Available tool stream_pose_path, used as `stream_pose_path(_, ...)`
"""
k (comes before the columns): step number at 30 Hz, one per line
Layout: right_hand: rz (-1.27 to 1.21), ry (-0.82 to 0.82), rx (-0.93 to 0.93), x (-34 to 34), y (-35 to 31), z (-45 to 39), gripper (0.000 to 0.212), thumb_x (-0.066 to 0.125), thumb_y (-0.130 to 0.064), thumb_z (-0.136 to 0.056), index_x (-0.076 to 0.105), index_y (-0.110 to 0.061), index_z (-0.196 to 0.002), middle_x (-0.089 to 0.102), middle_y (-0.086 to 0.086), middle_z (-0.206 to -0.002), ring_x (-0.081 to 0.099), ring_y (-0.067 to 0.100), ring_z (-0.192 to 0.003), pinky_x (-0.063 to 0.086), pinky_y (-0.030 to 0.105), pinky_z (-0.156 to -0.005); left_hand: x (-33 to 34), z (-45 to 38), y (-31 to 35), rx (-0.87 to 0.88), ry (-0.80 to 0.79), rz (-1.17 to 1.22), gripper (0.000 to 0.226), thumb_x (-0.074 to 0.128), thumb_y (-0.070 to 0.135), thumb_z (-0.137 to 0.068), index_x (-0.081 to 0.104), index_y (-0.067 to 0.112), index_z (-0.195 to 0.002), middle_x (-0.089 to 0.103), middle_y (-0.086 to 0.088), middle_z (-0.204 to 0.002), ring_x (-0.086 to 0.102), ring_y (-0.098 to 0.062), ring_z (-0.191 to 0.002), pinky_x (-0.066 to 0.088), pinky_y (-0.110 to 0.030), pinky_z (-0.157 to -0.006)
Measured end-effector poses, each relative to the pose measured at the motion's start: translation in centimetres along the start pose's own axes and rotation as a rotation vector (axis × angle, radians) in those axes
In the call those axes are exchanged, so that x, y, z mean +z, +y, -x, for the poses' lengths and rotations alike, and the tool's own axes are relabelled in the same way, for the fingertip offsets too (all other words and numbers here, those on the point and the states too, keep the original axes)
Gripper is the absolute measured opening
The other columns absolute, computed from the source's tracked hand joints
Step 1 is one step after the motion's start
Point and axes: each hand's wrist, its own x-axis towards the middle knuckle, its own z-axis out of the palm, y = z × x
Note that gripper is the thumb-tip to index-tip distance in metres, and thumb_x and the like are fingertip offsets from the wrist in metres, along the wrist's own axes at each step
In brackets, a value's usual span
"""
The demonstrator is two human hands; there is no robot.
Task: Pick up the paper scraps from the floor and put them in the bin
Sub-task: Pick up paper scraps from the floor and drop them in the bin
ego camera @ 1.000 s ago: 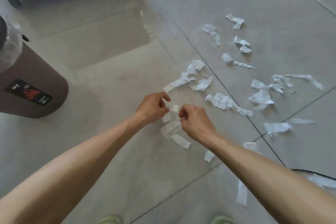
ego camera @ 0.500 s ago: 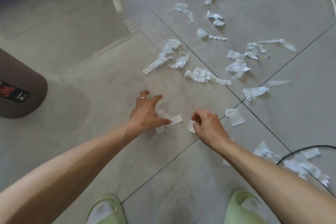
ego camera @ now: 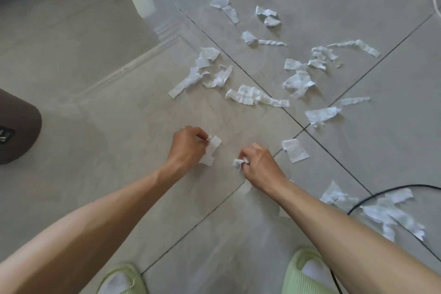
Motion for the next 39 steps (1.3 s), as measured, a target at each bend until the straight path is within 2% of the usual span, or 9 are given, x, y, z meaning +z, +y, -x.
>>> stream_pose_path(7, -0.133, 0.202, -0.035, -3.7, -1.0, -4.9, 0.015, 0.056, -0.003, -0.080, 0.070, -0.005, -0.080, 0.057, 0.006, -0.080, 0.052, 0.019, -0.076, 0.029, 0.019, -0.057, -3.3, -4.3, 1.9, 0.015, 0.159, 0.148, 0.015, 0.067, 0.010, -0.084, 0.069, 0.019, -0.096, 0.063, 0.003, -0.094, 0.056, -0.003, -0.071, 0.037, -0.002, -0.047)
stream_pose_path(13, -0.166, 0.256, -0.026, -5.3, -2.4, -10.6, 0.021, 0.052, -0.003, -0.085, 0.071, -0.007, -0.095, 0.049, 0.009, -0.113, 0.054, 0.019, -0.095, 0.030, 0.012, -0.071, -4.6, -10.4, 4.2, 0.063, 0.168, 0.062, 0.031, 0.065, 0.010, -0.085, 0.063, 0.022, -0.113, 0.056, -0.004, -0.111, 0.055, -0.016, -0.088, 0.042, -0.015, -0.059)
stream_pose_path(19, -0.065, 0.203, 0.003, -5.0, -1.9, -13.2, 0.024, 0.053, -0.008, -0.087, 0.066, -0.006, -0.107, 0.035, 0.016, -0.136, 0.049, 0.028, -0.120, 0.033, 0.018, -0.083, -4.4, -15.7, 6.0, 0.001, -0.057, -0.116, 0.084, 0.074, 0.021, -0.079, 0.027, 0.032, -0.148, 0.024, -0.012, -0.147, 0.049, -0.023, -0.106, 0.047, -0.029, -0.082)
stream_pose_path(21, -0.043, 0.196, -0.012, -4.8, -1.6, -13.8, 0.028, 0.059, -0.011, -0.083, 0.064, -0.007, -0.110, 0.038, 0.016, -0.127, 0.051, 0.028, -0.112, 0.030, 0.015, -0.078, -4.1, -16.9, 6.4, -0.029, -0.172, -0.166, 0.103, 0.082, 0.029, -0.072, 0.016, 0.038, -0.150, 0.009, -0.011, -0.153, 0.048, -0.030, -0.120, 0.049, -0.031, -0.087)
stream_pose_path(23, -0.032, 0.187, -0.022, -4.6, -1.5, -14.4, 0.025, 0.061, -0.013, -0.082, 0.065, -0.008, -0.107, 0.042, 0.015, -0.116, 0.055, 0.029, -0.098, 0.034, 0.019, -0.077, -3.6, -17.8, 6.7, -0.014, -0.209, -0.220, 0.107, 0.085, 0.037, -0.067, 0.016, 0.041, -0.150, 0.005, -0.010, -0.153, 0.052, -0.025, -0.111, 0.044, -0.027, -0.082)
stream_pose_path(25, -0.027, 0.166, -0.029, -4.4, -1.5, -14.9, 0.019, 0.057, -0.010, -0.084, 0.066, -0.005, -0.100, 0.049, 0.018, -0.106, 0.057, 0.032, -0.088, 0.035, 0.023, -0.070, -3.1, -18.4, 6.8, 0.035, -0.182, -0.299, 0.094, 0.083, 0.042, -0.067, 0.030, 0.041, -0.145, 0.014, -0.008, -0.147, 0.053, -0.021, -0.094, 0.043, -0.025, -0.082)
stream_pose_path(30, -0.089, 0.188, -0.039, -4.1, -1.4, -15.1, 0.012, 0.056, -0.003, -0.079, 0.066, 0.002, -0.085, 0.054, 0.017, -0.088, 0.056, 0.032, -0.077, 0.036, 0.031, -0.062, -2.2, -18.2, 5.4, 0.160, -0.016, -0.211, 0.030, 0.075, 0.025, -0.079, 0.067, 0.013, -0.105, 0.049, -0.006, -0.106, 0.055, -0.026, -0.097, 0.036, -0.023, -0.079)
stream_pose_path(34, -0.153, 0.186, -0.154, -3.5, -3.0, -14.2, 0.015, 0.057, -0.001, -0.077, 0.069, -0.004, -0.085, 0.059, 0.013, -0.084, 0.056, 0.026, -0.078, 0.038, 0.024, -0.065, -3.2, -16.8, 4.2, 0.115, 0.069, -0.127, 0.018, 0.074, 0.020, -0.080, 0.072, 0.010, -0.095, 0.061, -0.002, -0.092, 0.055, -0.018, -0.084, 0.036, -0.021, -0.071)
stream_pose_path(39, -0.011, -0.086, -0.241, -1.2, -6.2, -12.2, 0.041, 0.067, -0.028, -0.078, 0.058, -0.019, -0.117, 0.051, 0.006, -0.104, 0.056, 0.026, -0.098, 0.047, 0.032, -0.081, -6.3, -13.5, 2.0, 0.065, 0.123, 0.023, 0.013, 0.076, 0.019, -0.078, 0.072, 0.010, -0.085, 0.067, -0.004, -0.082, 0.059, -0.017, -0.072, 0.041, -0.022, -0.059)
